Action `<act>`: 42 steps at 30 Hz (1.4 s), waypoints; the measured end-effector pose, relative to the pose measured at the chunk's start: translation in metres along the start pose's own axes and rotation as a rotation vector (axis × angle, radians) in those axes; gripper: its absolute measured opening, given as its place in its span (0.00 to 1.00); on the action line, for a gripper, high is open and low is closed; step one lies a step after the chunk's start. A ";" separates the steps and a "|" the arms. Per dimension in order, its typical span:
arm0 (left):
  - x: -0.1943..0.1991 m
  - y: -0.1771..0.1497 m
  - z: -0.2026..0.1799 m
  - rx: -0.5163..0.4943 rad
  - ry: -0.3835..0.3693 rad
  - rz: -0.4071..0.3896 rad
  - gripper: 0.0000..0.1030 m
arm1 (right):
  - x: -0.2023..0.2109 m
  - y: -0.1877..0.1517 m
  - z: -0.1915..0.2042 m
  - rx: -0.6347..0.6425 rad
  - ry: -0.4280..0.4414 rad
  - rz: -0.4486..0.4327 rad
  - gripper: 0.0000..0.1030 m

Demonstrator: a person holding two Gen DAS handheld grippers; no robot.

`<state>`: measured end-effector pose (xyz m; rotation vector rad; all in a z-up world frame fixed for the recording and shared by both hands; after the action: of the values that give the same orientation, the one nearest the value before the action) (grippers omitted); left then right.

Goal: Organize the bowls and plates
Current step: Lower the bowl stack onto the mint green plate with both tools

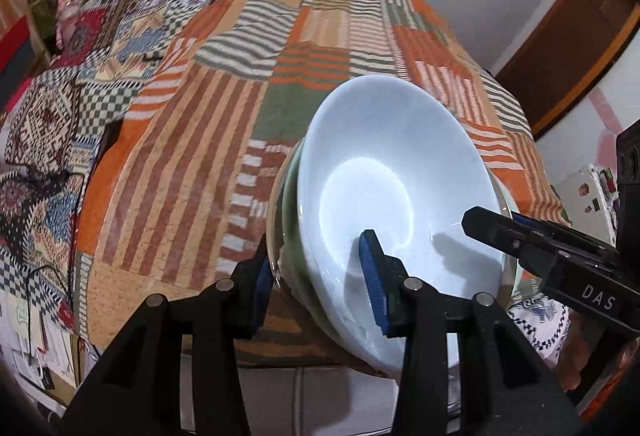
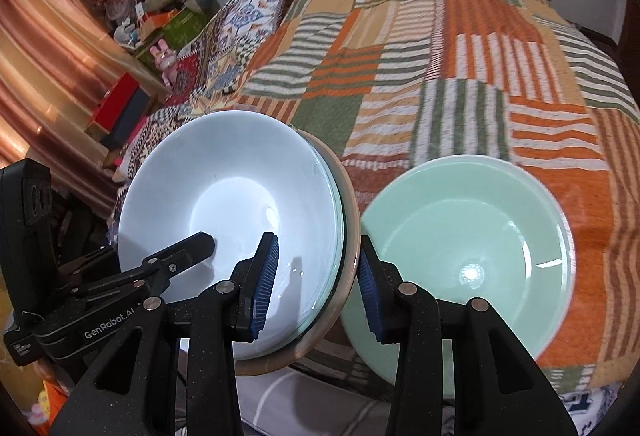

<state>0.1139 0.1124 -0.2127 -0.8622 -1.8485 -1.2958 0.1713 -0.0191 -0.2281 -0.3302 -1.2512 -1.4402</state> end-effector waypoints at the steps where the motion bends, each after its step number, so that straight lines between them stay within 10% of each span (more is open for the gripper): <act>1: 0.000 0.001 -0.006 -0.009 -0.005 -0.002 0.40 | 0.004 0.000 -0.002 -0.005 -0.004 -0.006 0.35; 27: -0.035 0.009 -0.130 -0.242 -0.120 0.061 0.41 | 0.077 -0.035 -0.094 -0.216 -0.129 -0.094 0.35; 42: -0.075 0.005 -0.129 -0.228 -0.122 0.137 0.41 | 0.061 -0.040 -0.112 -0.267 -0.141 -0.039 0.35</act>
<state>0.1800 -0.0186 -0.2410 -1.1909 -1.7205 -1.4113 0.1661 -0.1521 -0.2447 -0.5991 -1.1828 -1.6439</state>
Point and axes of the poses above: each gripper's, at about its wrist camera, not at the fingertips, and x roughly against the way its jaws point, z to its left, y to its top, the point moved 1 cm from there along -x, roughly the way its jaws point, and after that the axes turned 1 degree about -z, right-handed, at the moved point
